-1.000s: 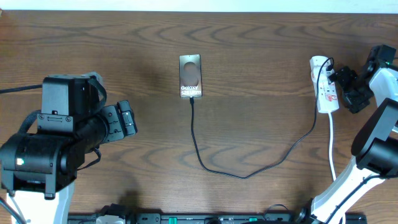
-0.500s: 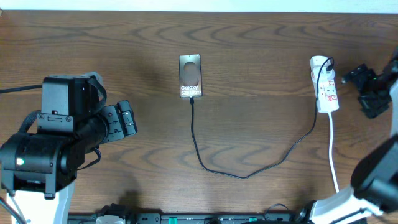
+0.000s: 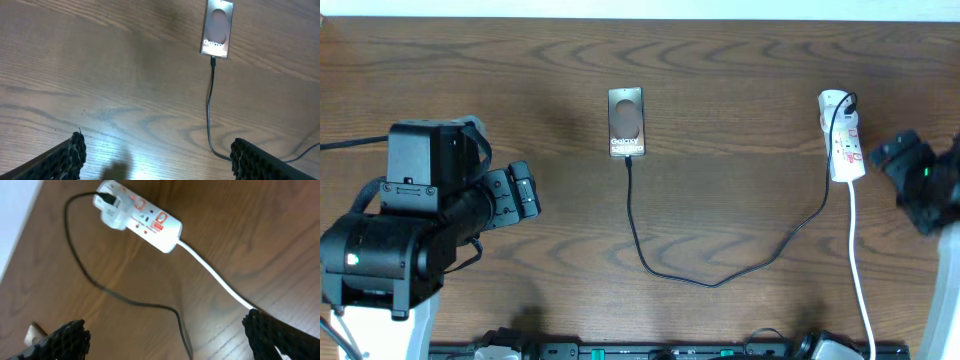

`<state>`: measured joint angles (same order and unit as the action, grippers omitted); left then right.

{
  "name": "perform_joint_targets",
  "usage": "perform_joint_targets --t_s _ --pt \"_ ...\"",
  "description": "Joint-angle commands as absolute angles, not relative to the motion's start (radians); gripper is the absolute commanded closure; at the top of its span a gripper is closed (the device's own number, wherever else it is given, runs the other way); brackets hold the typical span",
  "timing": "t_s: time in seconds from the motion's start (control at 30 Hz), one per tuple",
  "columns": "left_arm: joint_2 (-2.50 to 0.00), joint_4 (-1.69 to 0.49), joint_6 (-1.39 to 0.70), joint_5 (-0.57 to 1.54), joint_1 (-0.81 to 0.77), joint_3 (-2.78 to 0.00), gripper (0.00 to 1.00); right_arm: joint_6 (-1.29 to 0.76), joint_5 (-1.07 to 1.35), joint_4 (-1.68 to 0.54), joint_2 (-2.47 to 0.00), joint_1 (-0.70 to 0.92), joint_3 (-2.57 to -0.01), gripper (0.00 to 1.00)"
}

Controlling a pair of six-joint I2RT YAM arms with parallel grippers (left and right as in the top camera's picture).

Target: Plug charger to phone and switch on socket

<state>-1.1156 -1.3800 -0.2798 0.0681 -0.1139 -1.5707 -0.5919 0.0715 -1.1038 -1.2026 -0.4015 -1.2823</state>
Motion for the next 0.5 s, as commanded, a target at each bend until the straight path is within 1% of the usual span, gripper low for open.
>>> perform_joint_targets --t_s 0.0,0.13,0.23,0.47 --pt "-1.117 -1.380 -0.263 0.051 -0.113 -1.575 0.08 -0.589 0.055 -1.134 -1.018 -0.381 -1.193 0.01" --pt "-1.117 -1.380 -0.263 0.051 -0.113 -1.575 0.09 -0.589 0.059 -1.193 -0.838 -0.372 -1.114 0.01" --pt "-1.117 -1.380 -0.263 0.051 -0.113 -1.575 0.08 -0.590 0.063 -1.283 -0.715 -0.372 -1.092 0.01" --pt "-1.117 -1.380 -0.263 0.051 -0.113 -1.575 0.08 -0.590 0.072 -1.447 -0.571 -0.372 -1.092 0.01"
